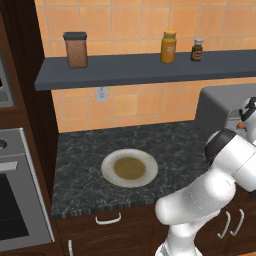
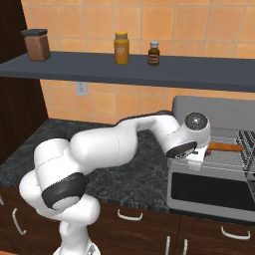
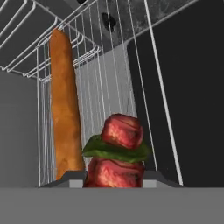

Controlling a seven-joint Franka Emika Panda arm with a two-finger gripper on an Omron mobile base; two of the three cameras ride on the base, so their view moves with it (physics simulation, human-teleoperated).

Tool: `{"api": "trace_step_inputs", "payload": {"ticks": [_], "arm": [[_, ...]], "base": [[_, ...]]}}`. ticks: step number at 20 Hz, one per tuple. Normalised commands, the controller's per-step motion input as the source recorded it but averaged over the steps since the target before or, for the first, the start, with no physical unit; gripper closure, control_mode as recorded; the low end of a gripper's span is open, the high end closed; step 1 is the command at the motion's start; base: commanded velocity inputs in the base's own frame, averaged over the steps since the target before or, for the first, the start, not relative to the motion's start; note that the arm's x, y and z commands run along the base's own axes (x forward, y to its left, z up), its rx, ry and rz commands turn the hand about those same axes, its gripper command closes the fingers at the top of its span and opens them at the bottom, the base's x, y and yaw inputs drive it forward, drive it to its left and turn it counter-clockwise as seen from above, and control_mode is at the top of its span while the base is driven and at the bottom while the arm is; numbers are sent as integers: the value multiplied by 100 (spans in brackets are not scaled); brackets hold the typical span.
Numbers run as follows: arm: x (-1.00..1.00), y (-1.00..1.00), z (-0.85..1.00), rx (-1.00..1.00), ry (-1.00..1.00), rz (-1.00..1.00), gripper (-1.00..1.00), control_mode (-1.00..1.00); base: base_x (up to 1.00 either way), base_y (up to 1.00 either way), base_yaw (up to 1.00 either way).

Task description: Pick up the kebab skewer and baguette bread, and place them inside the toaster oven. Close the toaster oven door and start by setting the timer.

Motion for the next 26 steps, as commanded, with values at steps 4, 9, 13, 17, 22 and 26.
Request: {"api": "trace_step_inputs", "payload": {"ticks": [4, 9, 13, 17, 22, 26], "arm": [[19, -59, -21, 0, 0, 0, 100, -100], [0, -22, -20, 0, 0, 0, 100, -100], [7, -16, 0, 0, 6, 2, 100, -100], [24, -7, -9, 0, 15, 6, 100, -100], [39, -10, -22, 0, 10, 5, 100, -100], [51, -7, -29, 0, 1, 2, 100, -100]], "base": [[0, 0, 0], [0, 0, 0], [0, 0, 0], [0, 0, 0], [0, 0, 0], [0, 0, 0]]}}
